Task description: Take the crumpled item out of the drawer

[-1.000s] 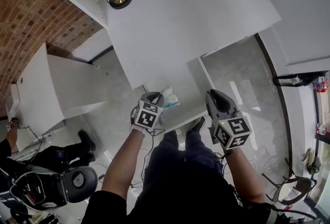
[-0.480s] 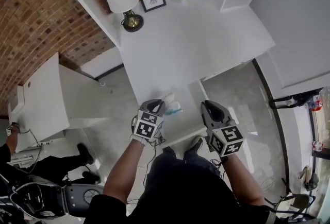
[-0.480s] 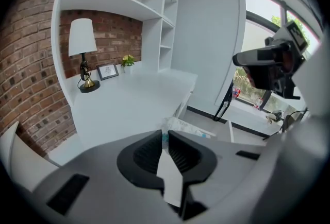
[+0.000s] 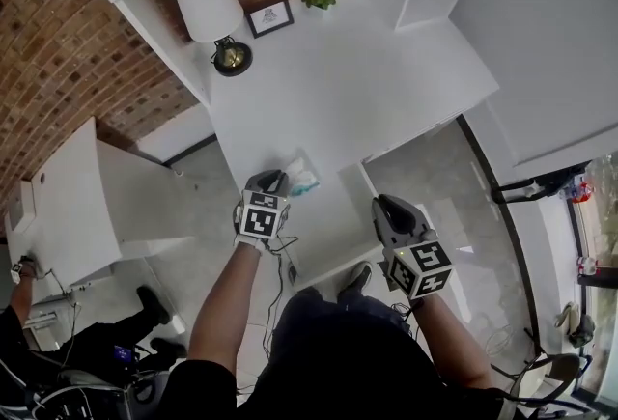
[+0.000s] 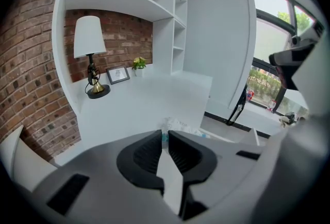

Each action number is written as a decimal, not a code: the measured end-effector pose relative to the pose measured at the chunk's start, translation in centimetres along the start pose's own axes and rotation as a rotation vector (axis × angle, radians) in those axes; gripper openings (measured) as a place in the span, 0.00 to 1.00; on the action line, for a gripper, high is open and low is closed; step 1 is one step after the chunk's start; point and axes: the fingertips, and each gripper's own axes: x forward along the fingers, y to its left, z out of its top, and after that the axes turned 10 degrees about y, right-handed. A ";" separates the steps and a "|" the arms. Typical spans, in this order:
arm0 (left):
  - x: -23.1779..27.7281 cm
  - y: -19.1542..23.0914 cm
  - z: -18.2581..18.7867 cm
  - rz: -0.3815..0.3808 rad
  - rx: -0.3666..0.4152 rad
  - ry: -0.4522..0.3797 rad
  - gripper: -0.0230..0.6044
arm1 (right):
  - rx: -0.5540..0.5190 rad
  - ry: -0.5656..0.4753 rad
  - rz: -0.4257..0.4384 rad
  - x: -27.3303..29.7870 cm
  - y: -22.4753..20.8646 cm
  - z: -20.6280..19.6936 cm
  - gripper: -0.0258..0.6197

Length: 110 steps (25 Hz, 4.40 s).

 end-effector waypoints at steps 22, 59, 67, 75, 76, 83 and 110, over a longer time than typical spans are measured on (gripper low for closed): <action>1.5 5.2 3.4 0.114 -0.073 -0.083 0.25 | 0.060 -0.015 -0.053 -0.9 -2.2 -0.3 0.09; -31.3 -5.6 13.3 0.076 -0.039 -0.732 0.15 | -0.263 -0.462 -0.073 -10.3 6.7 13.8 0.04; -33.5 -5.9 13.5 0.069 -0.039 -0.773 0.15 | -0.356 -0.489 -0.087 -11.5 8.7 14.6 0.04; -33.6 -6.1 13.6 0.071 -0.036 -0.780 0.15 | -0.344 -0.492 -0.084 -11.9 8.6 14.7 0.04; -33.6 -6.1 13.6 0.071 -0.035 -0.780 0.15 | -0.343 -0.485 -0.086 -11.8 8.5 14.7 0.04; -33.2 -6.2 13.7 0.071 -0.036 -0.774 0.15 | -0.329 -0.497 -0.080 -11.8 8.2 14.9 0.04; -32.3 -6.4 14.1 0.096 -0.031 -0.746 0.15 | -0.311 -0.482 -0.044 -11.2 7.4 15.0 0.04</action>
